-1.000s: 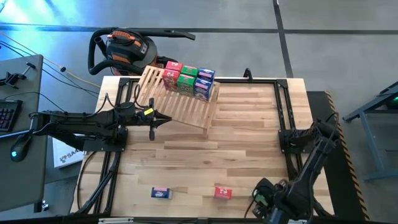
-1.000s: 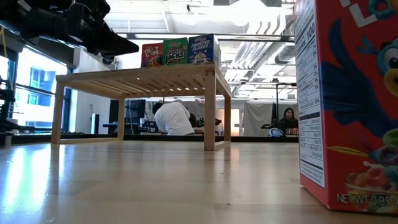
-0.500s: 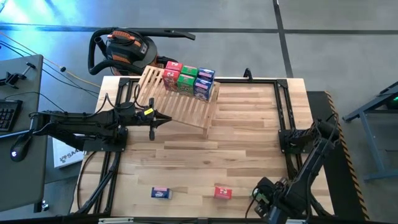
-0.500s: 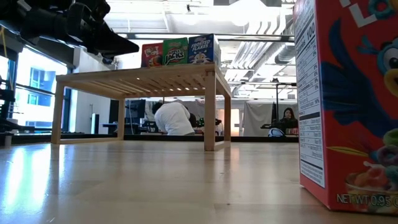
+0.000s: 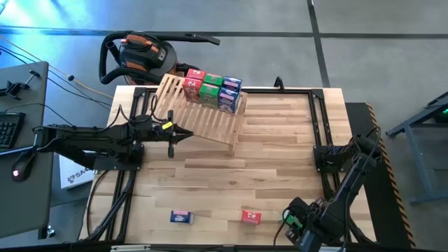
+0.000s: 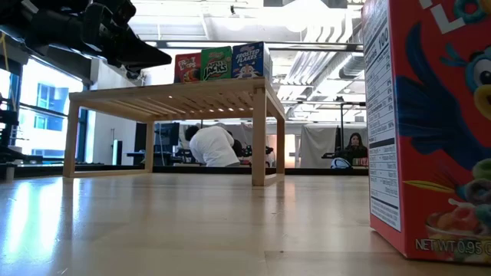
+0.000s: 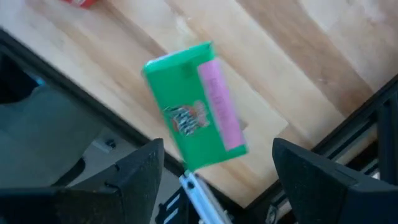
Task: Stack cereal on shelf
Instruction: Put the green cereal box aligned with the other green cereal box on the shelf
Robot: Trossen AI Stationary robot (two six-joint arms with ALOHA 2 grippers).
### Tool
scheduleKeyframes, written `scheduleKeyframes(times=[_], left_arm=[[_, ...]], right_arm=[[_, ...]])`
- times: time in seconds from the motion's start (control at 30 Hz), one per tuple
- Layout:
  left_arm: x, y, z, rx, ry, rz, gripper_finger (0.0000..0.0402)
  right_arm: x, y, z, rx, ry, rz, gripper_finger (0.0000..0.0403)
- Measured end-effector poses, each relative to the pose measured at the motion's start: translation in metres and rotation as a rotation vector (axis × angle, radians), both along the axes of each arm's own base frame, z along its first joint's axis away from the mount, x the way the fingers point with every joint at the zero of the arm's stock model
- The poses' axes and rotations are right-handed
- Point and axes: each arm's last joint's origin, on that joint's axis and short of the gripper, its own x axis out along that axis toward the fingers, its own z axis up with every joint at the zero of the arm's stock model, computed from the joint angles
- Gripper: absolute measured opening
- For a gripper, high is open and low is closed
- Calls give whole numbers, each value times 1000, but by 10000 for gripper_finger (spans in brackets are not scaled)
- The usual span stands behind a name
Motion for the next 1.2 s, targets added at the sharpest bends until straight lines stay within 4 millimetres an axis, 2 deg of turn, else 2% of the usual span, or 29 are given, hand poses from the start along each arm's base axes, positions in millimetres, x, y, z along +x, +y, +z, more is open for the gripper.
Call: scheduleKeyframes(times=[0.3, 0.53, 0.83, 1.0, 1.2], left_arm=[[0, 0, 0, -1, 2, 0, 21], [0, 0, 0, -1, 3, 0, 21], [0, 0, 0, -2, 3, -1, 21], [0, 0, 0, -2, 3, 0, 21], [0, 0, 0, -3, 1, -1, 21]], right_arm=[[-7, 3, -20, -15, -23, 41, 280], [-3, 8, -24, 22, -65, 60, 280], [-1, 5, -28, -30, -101, 101, 280], [0, 3, -46, 1, -69, 114, 280], [4, -2, -45, -10, -56, 101, 280]])
